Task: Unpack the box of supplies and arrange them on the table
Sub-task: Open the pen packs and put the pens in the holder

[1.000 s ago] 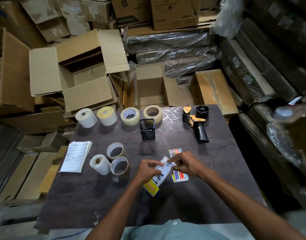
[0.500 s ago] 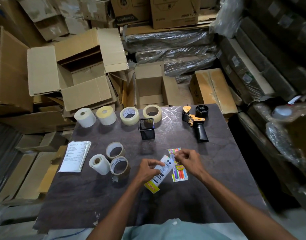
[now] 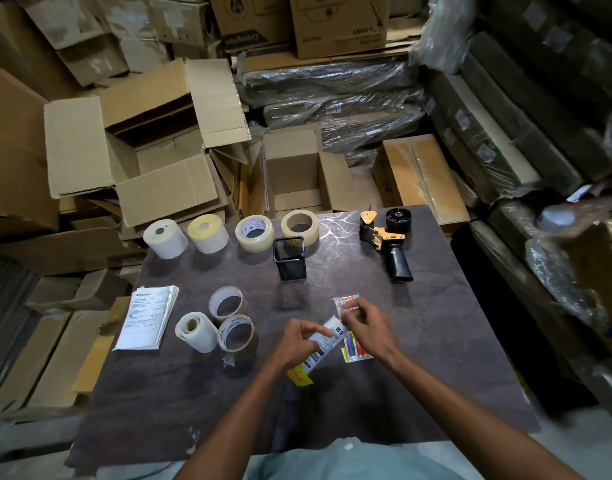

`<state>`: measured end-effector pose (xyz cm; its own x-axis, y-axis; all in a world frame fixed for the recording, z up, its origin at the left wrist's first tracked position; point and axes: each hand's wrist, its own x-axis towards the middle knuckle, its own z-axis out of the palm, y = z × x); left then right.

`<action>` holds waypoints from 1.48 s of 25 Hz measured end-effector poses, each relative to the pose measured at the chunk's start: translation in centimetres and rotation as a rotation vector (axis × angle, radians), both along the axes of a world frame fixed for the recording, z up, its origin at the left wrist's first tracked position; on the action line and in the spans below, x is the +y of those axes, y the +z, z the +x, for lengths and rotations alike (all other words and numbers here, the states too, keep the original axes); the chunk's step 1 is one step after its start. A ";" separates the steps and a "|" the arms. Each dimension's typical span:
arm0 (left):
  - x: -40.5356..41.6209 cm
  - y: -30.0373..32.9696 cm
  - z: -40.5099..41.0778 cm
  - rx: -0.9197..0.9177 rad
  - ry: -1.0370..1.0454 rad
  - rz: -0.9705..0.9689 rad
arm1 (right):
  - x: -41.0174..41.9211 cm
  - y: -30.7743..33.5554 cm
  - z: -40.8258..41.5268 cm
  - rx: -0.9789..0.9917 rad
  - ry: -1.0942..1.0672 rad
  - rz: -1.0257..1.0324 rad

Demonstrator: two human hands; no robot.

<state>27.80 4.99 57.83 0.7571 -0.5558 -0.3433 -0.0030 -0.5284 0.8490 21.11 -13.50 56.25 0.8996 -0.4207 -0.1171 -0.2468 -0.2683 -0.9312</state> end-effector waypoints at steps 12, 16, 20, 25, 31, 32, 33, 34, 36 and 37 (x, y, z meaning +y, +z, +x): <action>-1.3 4.6 3.8 0.013 -0.277 0.257 | 2.1 -3.8 1.4 0.374 -0.002 0.232; -1.6 5.2 3.6 -0.030 -0.351 0.397 | 3.3 -2.4 1.2 0.452 -0.014 0.431; -0.9 6.1 3.7 -0.041 -0.349 0.406 | 2.7 -2.3 0.8 0.499 0.061 0.730; -1.7 7.3 4.2 -0.033 -0.343 0.467 | 3.8 -3.1 1.1 0.505 0.029 0.801; -2.7 8.4 3.5 -0.202 -0.482 0.668 | 4.7 -3.2 1.9 0.507 -0.097 0.778; -2.8 8.4 3.1 -0.282 -0.568 0.793 | 4.6 -3.3 2.0 0.521 -0.119 0.770; -3.0 8.3 2.7 -0.393 -0.646 0.923 | 4.5 -3.4 2.0 0.530 -0.140 0.771; -3.1 8.1 2.3 -0.504 -0.694 1.029 | 4.4 -3.5 2.1 0.529 -0.158 0.778; -3.3 8.1 1.6 -0.647 -0.737 1.139 | 4.4 -3.5 2.2 0.508 -0.184 0.834; -3.3 8.0 1.5 -0.686 -0.751 1.164 | 4.5 -3.3 2.2 0.493 -0.197 0.877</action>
